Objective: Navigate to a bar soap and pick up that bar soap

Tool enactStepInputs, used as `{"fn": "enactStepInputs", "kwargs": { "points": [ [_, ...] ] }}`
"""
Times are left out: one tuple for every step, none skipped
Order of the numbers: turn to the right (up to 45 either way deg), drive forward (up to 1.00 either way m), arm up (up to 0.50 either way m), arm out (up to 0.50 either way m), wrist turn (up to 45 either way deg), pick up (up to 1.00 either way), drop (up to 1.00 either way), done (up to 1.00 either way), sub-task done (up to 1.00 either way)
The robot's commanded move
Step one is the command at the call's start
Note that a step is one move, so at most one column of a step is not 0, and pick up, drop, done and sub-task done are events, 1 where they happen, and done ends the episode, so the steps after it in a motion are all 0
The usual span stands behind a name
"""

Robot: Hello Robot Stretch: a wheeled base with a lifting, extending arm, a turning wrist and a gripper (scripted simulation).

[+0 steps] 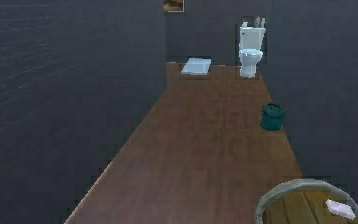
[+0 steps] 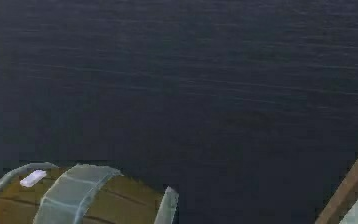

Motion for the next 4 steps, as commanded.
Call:
{"fn": "enactStepInputs", "kwargs": {
  "points": [
    [0.0,0.60,0.00,0.00,0.0,0.00,0.00,0.00,0.00],
    [0.0,0.00,0.50,0.00,0.0,0.00,0.00,0.00,0.00],
    [0.0,0.00,0.28,0.00,0.0,0.00,0.00,0.00,0.00],
    [0.0,0.00,0.00,0.28,0.0,0.00,0.00,0.00,0.00]
  ]
}}
